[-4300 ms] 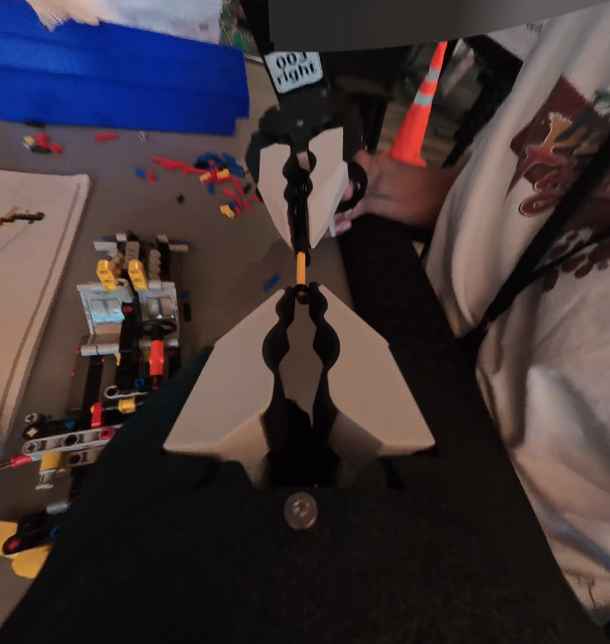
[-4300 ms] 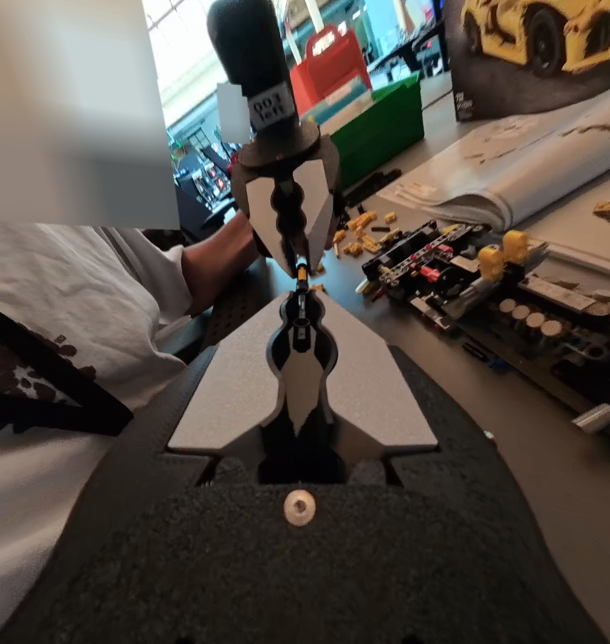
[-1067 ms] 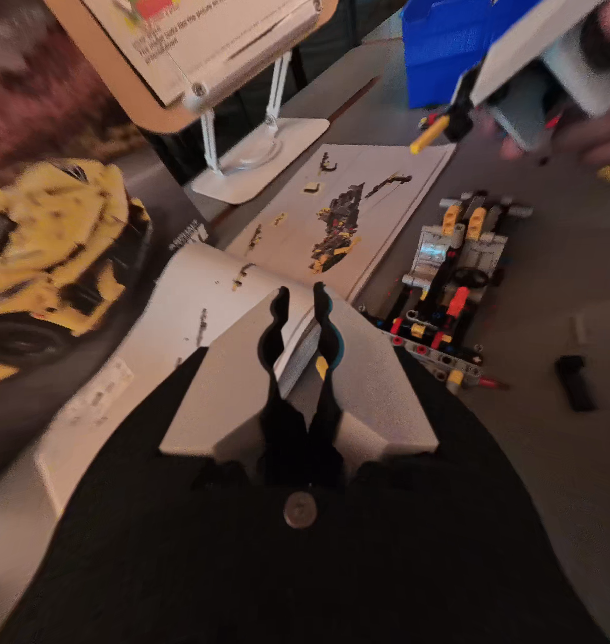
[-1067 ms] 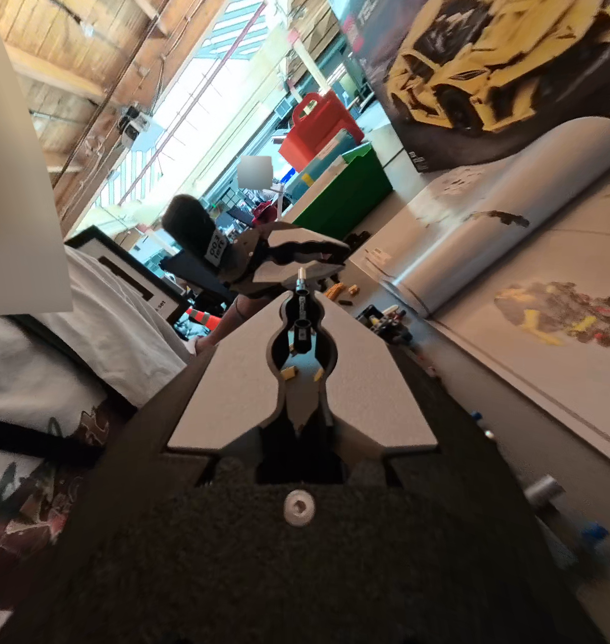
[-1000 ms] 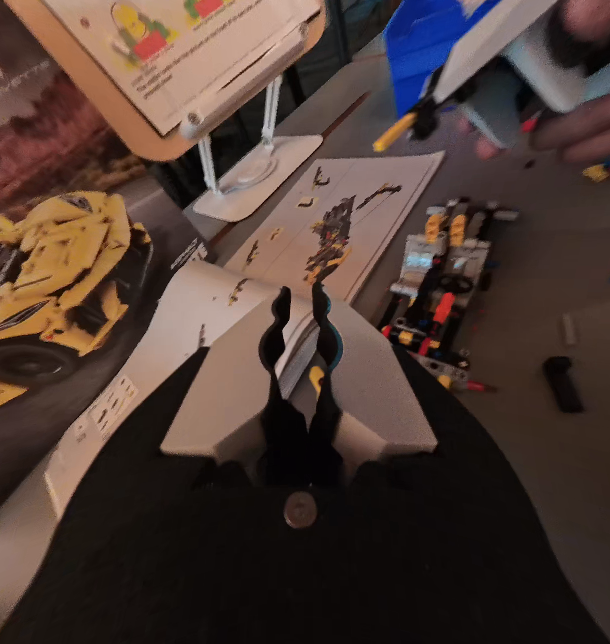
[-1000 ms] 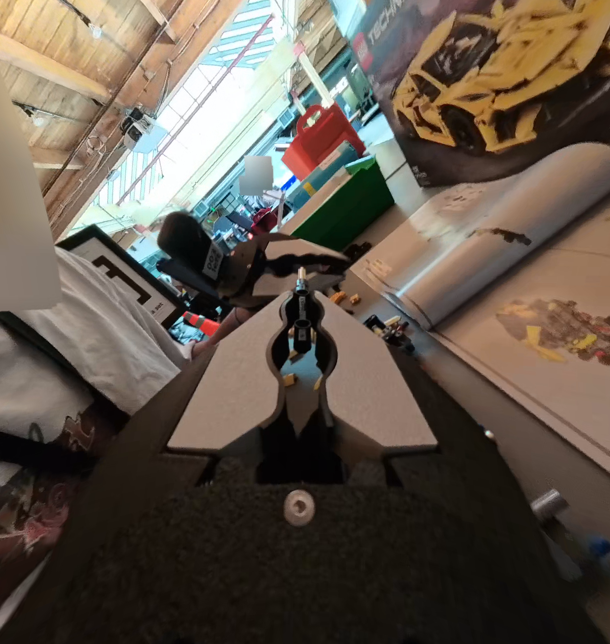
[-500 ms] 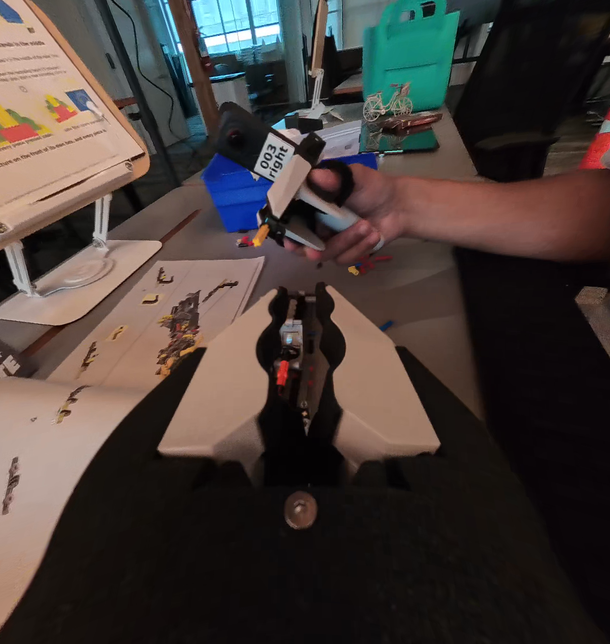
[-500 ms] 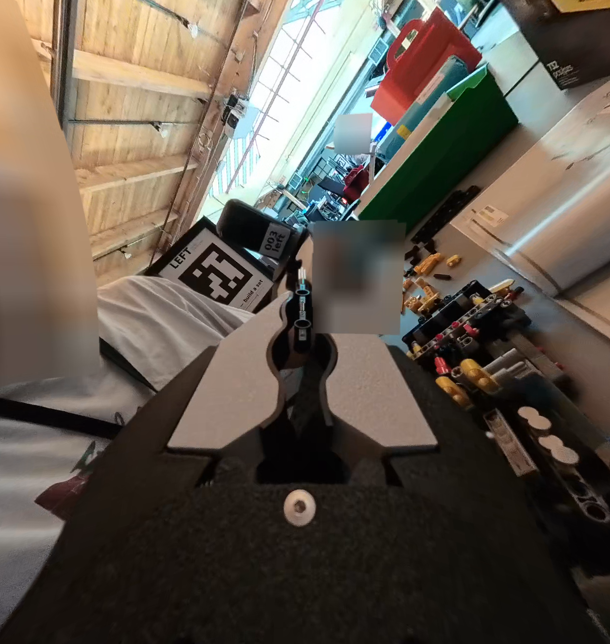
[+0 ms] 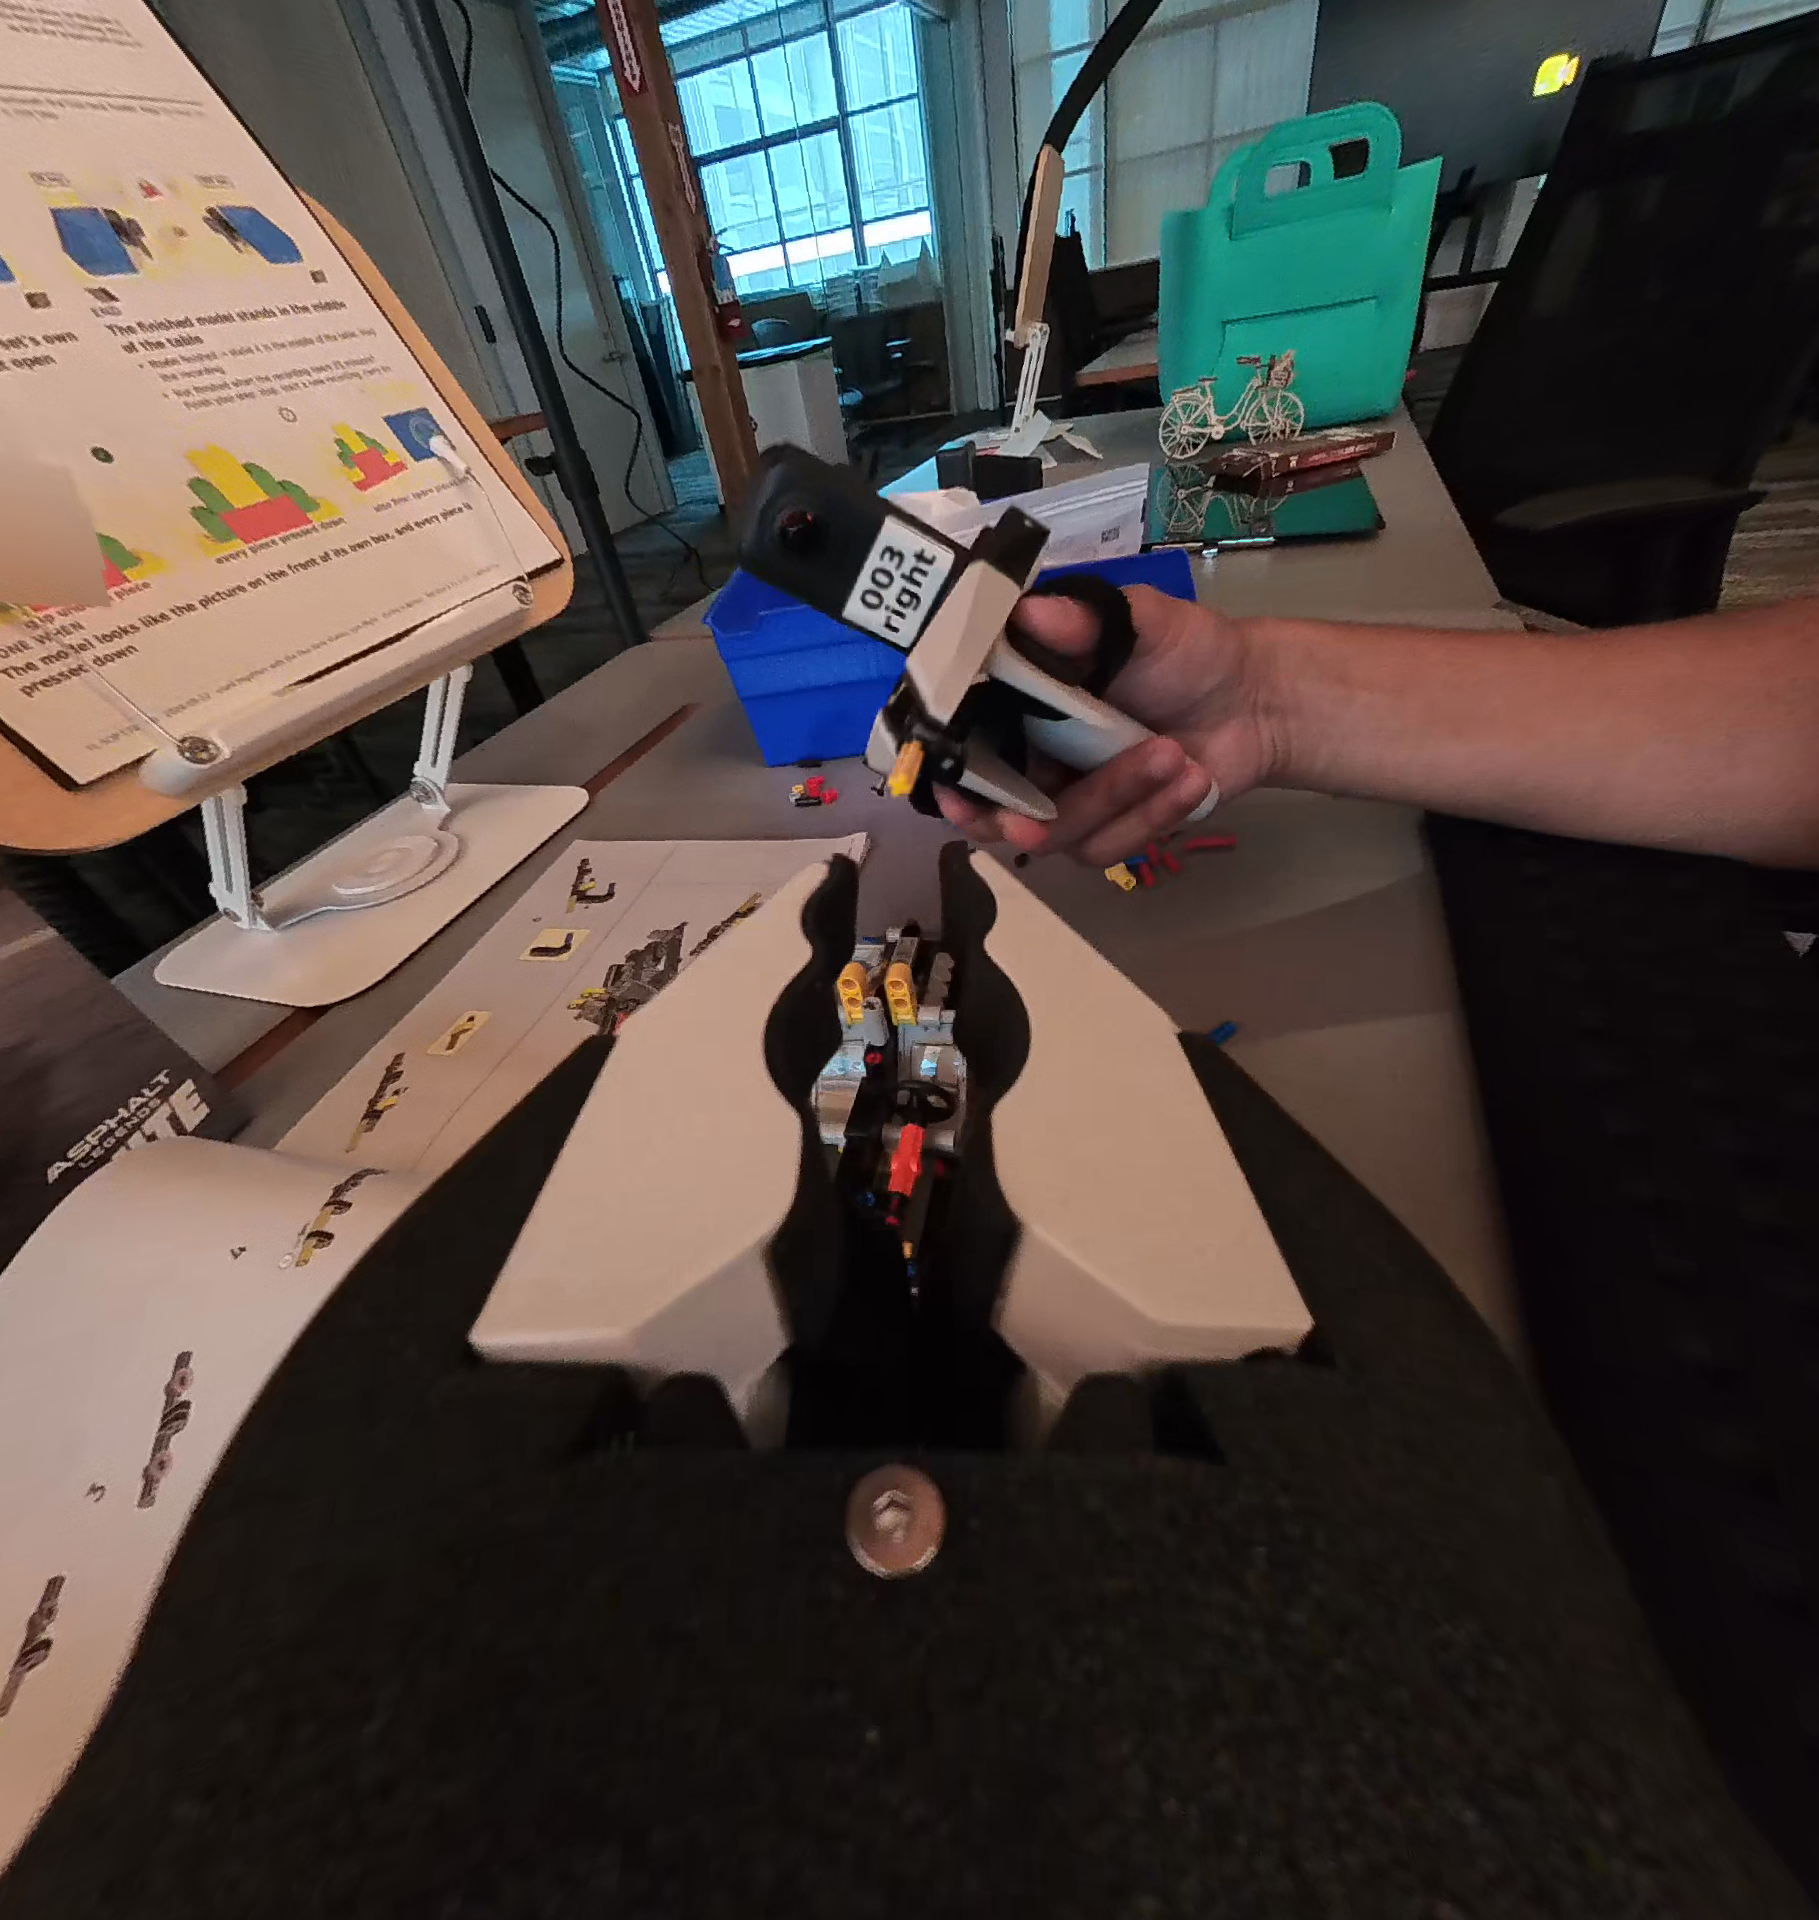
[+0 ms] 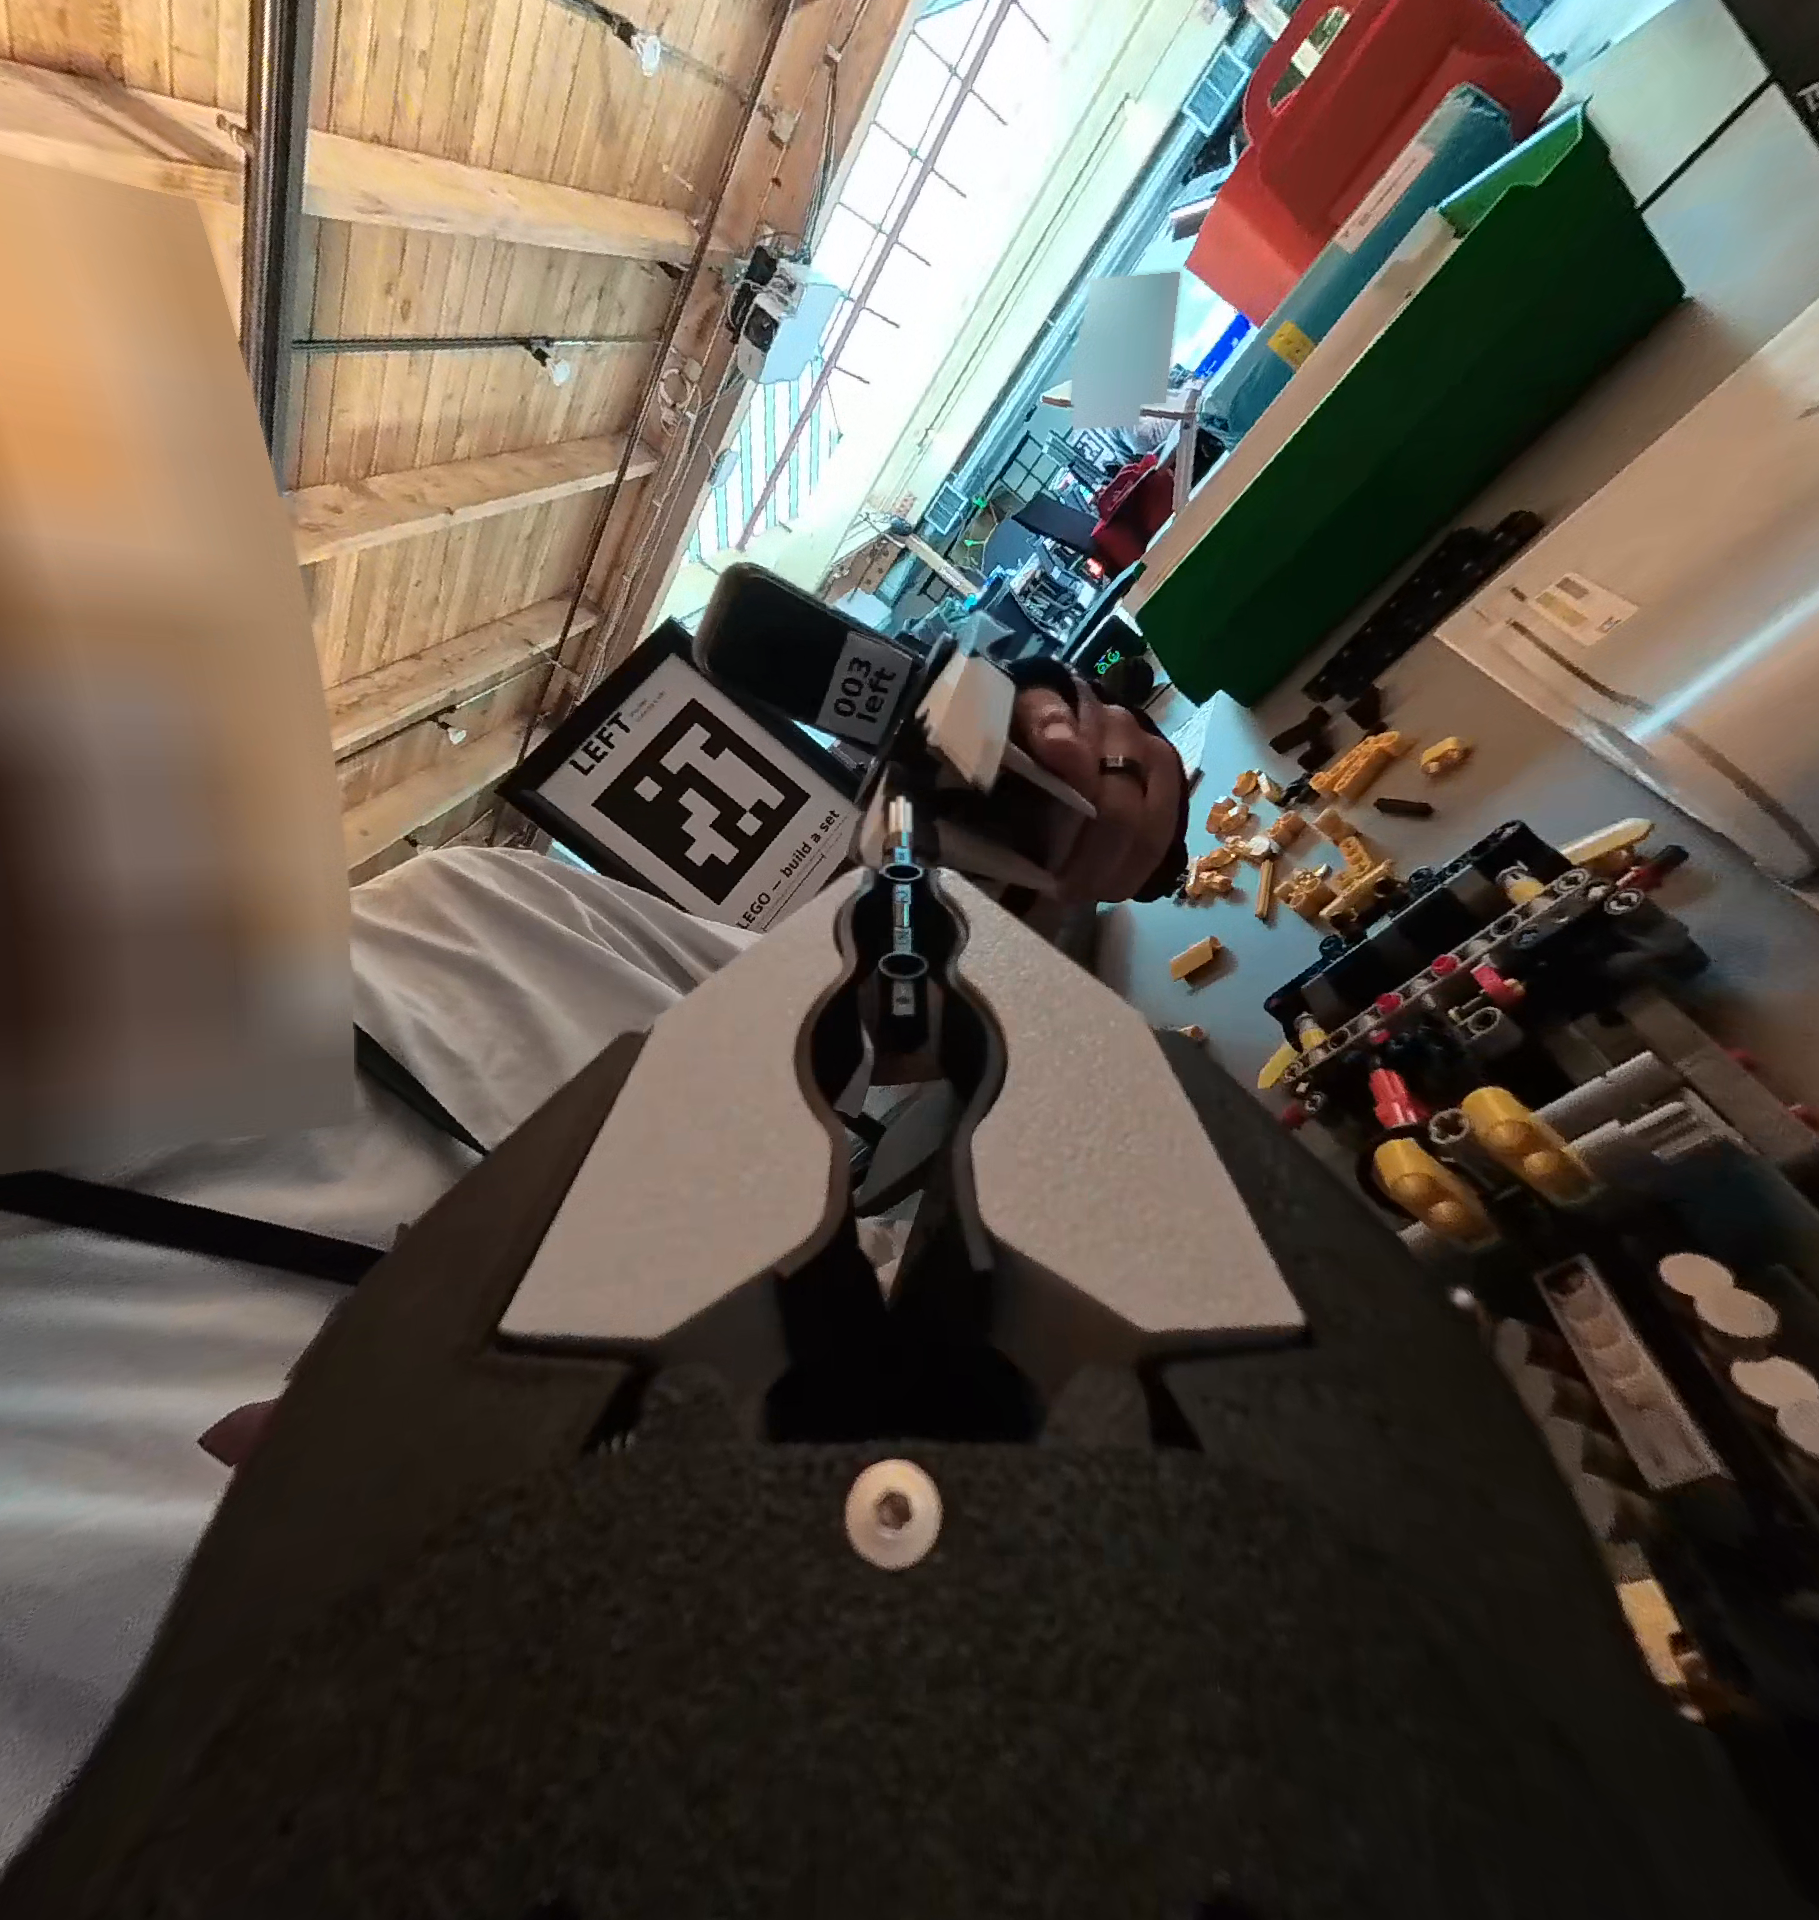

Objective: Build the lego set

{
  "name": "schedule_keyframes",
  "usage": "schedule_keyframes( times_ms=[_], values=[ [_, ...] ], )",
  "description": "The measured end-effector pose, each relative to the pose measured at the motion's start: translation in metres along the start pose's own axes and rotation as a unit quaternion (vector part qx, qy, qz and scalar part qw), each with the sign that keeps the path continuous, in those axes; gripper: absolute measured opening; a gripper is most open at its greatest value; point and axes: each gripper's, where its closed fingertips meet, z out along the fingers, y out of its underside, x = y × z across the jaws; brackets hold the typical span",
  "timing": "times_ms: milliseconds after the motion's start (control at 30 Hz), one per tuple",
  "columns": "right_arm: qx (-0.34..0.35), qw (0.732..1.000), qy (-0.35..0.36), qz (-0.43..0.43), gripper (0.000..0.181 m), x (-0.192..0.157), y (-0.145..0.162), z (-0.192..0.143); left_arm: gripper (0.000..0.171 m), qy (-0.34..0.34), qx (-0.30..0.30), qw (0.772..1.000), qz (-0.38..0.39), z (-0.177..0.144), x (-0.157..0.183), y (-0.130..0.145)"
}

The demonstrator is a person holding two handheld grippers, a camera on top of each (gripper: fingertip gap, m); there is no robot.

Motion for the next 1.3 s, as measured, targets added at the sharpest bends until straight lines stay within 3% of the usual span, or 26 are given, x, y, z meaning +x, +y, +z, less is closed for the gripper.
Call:
schedule_keyframes(
  times_ms=[367,1300],
  values=[
    [-0.002,0.998,0.027,-0.05,0.006,0.002,0.0,0.004,0.013,0.024,0.022,0.995,-0.09,0.005,-0.001,-0.002],
    [-0.053,0.997,0.039,-0.032,0.006,0.012,0.019,0.013,0.003,0.039,-0.005,0.998,-0.042,0.009,0.012,0.005]
  ],
)
